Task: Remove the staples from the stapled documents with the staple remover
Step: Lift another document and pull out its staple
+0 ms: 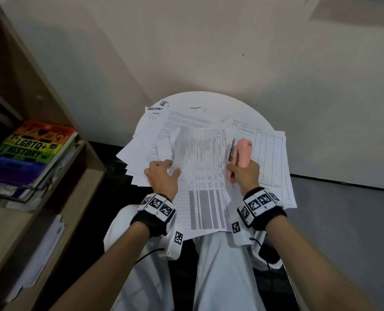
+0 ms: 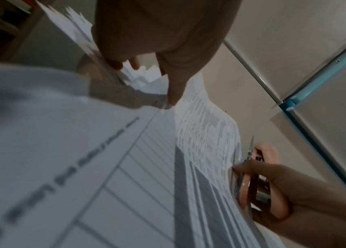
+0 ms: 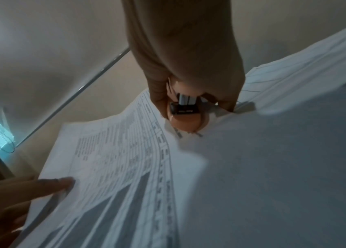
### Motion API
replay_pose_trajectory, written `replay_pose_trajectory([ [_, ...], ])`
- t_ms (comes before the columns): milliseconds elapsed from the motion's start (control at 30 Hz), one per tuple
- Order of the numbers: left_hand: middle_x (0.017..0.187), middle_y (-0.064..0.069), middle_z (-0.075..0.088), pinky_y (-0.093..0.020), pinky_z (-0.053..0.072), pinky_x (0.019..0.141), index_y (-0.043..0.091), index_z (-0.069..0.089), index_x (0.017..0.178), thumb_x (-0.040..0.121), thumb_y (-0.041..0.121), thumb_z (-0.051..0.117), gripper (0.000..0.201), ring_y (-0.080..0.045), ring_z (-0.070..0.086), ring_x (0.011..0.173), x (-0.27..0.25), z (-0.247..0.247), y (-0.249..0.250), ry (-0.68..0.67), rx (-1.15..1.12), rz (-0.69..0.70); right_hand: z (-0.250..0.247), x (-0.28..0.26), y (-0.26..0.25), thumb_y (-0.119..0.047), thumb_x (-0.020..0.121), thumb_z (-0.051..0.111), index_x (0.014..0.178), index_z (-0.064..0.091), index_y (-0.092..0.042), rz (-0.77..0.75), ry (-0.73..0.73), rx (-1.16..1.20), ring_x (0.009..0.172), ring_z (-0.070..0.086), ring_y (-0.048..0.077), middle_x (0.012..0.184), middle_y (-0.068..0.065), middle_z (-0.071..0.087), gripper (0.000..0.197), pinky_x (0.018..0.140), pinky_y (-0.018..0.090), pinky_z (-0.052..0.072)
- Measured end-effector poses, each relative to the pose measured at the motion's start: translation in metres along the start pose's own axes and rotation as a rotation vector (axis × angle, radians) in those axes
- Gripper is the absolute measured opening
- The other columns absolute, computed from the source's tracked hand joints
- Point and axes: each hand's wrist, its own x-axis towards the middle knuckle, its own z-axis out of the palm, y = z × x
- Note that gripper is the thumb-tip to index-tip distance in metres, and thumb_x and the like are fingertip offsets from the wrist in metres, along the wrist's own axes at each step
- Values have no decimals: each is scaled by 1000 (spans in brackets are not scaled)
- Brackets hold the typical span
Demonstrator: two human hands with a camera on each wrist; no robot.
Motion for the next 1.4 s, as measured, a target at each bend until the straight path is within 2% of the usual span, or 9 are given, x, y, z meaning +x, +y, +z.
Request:
replay_pose_trajectory([
  [200, 142, -6, 40, -40, 30, 115, 13, 64, 107, 80, 32, 73, 34, -23, 35, 134, -4, -5, 5, 0, -422, -26, -11, 1, 5, 8, 79, 67, 94, 59, -8, 30, -38, 100, 79, 61, 26, 87, 11, 61, 23, 59, 32, 53],
  [367, 88, 3, 70, -4, 41, 89, 10, 70, 80, 99, 38, 41, 45, 1, 63, 86, 8, -18, 31, -187, -625, -65, -16, 0, 9, 10, 80, 64, 103, 56, -3, 47, -71, 151, 74, 60, 22, 83, 8, 60, 28, 53, 27, 51],
  [433, 64, 8, 64, -14, 49, 82, 16, 65, 63, 93, 20, 57, 31, -2, 59, 63, 14, -18, 33, -180, -554, 9, -17, 2, 10, 11, 79, 64, 101, 56, -2, 64, -80, 177, 78, 60, 25, 83, 9, 60, 27, 54, 28, 52],
  [567, 95, 0, 58, -31, 47, 81, 25, 45, 96, 70, 12, 79, 44, -13, 55, 84, 15, -14, 25, -127, -440, 179, -18, 4, 11, 11, 78, 65, 93, 57, -5, 82, -69, 194, 78, 59, 24, 82, 10, 60, 23, 67, 36, 55],
  [667, 118, 0, 60, -11, 47, 87, 25, 34, 126, 79, 8, 74, 64, -3, 61, 103, 7, -9, 25, -33, -586, 229, -18, 5, 12, 10, 76, 67, 85, 58, -10, 79, -65, 189, 77, 59, 24, 80, 9, 60, 24, 70, 37, 55],
  [800, 107, -1, 62, -10, 49, 80, 10, 46, 125, 86, -1, 63, 44, 6, 60, 89, 2, -5, 26, 144, -545, 195, -17, 6, 13, 9, 76, 67, 91, 57, -7, 69, -65, 181, 77, 58, 26, 79, 9, 60, 24, 59, 32, 49],
  [933, 98, 3, 64, -31, 50, 79, 16, 62, 99, 92, 17, 59, 8, -11, 61, 91, 2, -3, 25, 138, -479, 263, -17, 3, 10, 10, 77, 66, 86, 57, -9, 59, -67, 170, 71, 57, 22, 78, 8, 58, 23, 57, 31, 49],
  [1100, 106, -3, 70, -35, 55, 86, 23, 65, 102, 75, 60, 65, 46, -21, 67, 102, 3, -18, 27, -235, -664, 86, -21, -2, 4, 12, 79, 64, 94, 56, -2, 31, -97, 175, 71, 57, 21, 76, 7, 57, 22, 53, 27, 50],
  [1400, 89, 0, 66, -16, 55, 59, 13, 58, 88, 82, -7, 64, 22, -11, 69, 81, 21, -53, 53, -289, -604, 88, -53, -3, -26, 5, 80, 68, 99, 59, 2, -130, -362, 16, 79, 60, 26, 84, 15, 58, 21, 75, 36, 55],
])
